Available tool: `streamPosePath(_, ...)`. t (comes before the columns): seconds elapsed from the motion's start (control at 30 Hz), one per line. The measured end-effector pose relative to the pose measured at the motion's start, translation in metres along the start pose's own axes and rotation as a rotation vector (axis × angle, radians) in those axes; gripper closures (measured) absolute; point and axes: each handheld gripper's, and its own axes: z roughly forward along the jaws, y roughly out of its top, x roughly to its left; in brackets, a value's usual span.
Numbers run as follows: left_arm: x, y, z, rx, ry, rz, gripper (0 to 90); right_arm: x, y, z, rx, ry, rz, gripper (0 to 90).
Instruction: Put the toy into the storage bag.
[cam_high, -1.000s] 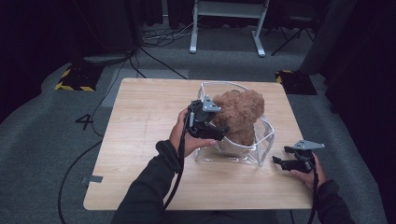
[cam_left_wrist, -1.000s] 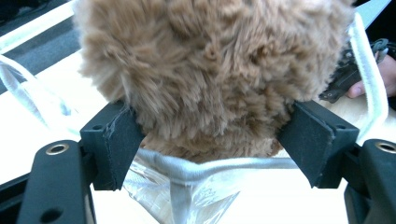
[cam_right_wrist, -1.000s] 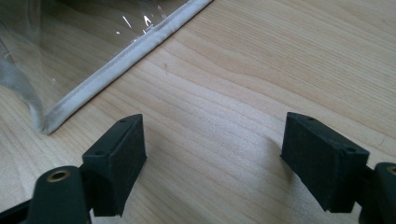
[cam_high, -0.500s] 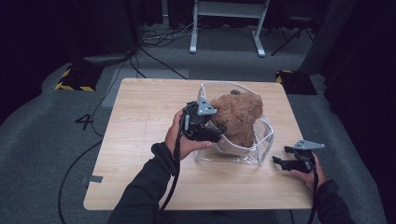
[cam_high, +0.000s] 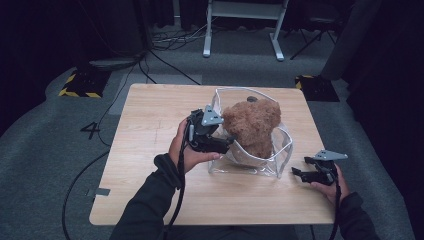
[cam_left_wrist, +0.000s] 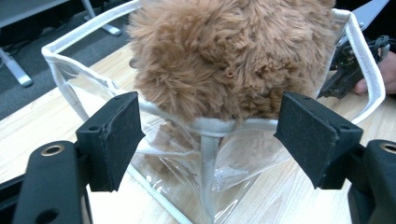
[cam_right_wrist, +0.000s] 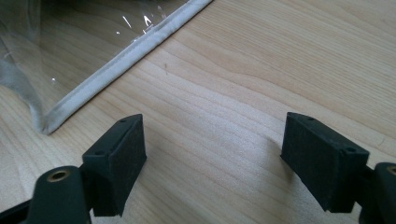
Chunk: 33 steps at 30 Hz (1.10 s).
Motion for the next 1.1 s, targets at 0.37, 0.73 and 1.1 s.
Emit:
streamPosePath(0.37, 0.011, -0.004, -0.005, 0.008, 0.018, 0.000, 20.7, 0.000, 0.000, 0.000, 0.000, 0.000, 0.000, 21.6)
streamPosePath(0.73, 0.027, -0.012, -0.001, 0.002, 0.039, -0.035, 20.4, 0.000, 0.000, 0.000, 0.000, 0.000, 0.000, 21.6)
streamPosePath(1.1, 0.042, -0.022, -0.001, 0.000, 0.071, -0.046, 19.7, 0.000, 0.000, 0.000, 0.000, 0.000, 0.000, 21.6)
